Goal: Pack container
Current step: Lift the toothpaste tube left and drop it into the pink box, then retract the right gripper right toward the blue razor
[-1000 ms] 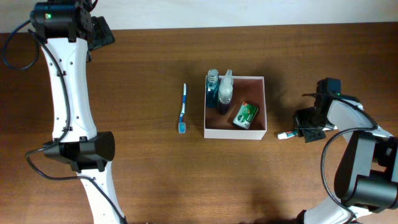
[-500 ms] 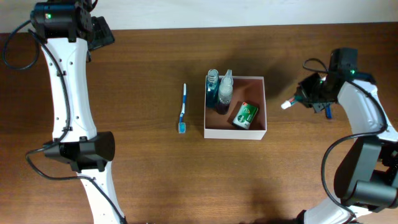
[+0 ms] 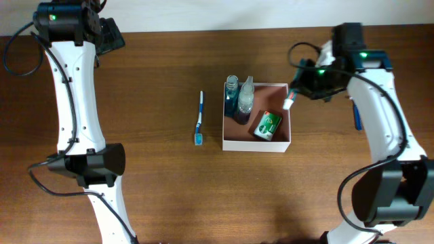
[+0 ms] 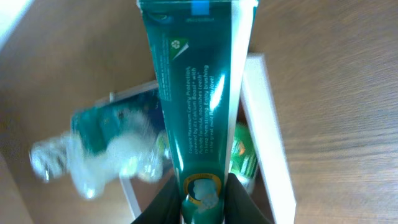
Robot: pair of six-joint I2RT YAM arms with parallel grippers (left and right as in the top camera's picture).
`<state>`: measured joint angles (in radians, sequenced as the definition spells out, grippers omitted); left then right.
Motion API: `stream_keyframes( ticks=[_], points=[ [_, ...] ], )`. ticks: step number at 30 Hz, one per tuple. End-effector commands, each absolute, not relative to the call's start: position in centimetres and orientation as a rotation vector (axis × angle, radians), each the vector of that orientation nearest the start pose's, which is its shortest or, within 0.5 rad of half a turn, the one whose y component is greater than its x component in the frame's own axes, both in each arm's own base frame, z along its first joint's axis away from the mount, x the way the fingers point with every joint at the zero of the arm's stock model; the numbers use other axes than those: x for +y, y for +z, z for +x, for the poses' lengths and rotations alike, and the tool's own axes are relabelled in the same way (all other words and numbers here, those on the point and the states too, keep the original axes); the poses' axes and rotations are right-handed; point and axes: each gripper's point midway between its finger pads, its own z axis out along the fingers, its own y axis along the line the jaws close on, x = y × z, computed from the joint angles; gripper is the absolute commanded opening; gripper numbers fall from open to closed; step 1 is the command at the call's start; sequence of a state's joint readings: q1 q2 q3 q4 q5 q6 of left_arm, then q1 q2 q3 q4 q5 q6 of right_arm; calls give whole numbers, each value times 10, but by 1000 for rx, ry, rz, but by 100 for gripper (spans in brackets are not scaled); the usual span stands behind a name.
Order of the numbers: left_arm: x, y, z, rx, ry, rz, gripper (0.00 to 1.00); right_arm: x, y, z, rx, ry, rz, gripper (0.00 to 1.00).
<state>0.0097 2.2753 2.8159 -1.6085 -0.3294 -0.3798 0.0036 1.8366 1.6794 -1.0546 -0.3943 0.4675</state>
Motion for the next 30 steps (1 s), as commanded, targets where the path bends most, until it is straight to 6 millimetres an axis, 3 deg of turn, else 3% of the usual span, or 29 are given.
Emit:
stream_keyframes(
  ticks=[1, 7, 13, 18, 21, 23, 25, 30],
  points=[
    [63, 281, 483, 2511, 302, -625, 99, 79, 167, 415, 2812, 549, 424, 18],
    [63, 281, 483, 2510, 302, -625, 99, 90, 158, 404, 2866, 329, 237, 21],
    [63, 280, 482, 2517, 304, -625, 99, 88, 157, 404, 2861, 219, 132, 28],
    [63, 278, 478, 2536, 312, -625, 99, 76, 156, 405, 2857, 125, 151, 29],
    [63, 278, 477, 2539, 313, -625, 99, 71, 156, 406, 2852, 90, 157, 41],
    [63, 278, 477, 2539, 313, -625, 99, 67, 156, 408, 2844, 66, 165, 54],
    [63, 278, 477, 2538, 313, -626, 99, 61, 157, 409, 2838, 50, 187, 58],
    [63, 278, 477, 2539, 313, -625, 100, 28, 166, 415, 2814, 27, 298, 78]
  ],
)
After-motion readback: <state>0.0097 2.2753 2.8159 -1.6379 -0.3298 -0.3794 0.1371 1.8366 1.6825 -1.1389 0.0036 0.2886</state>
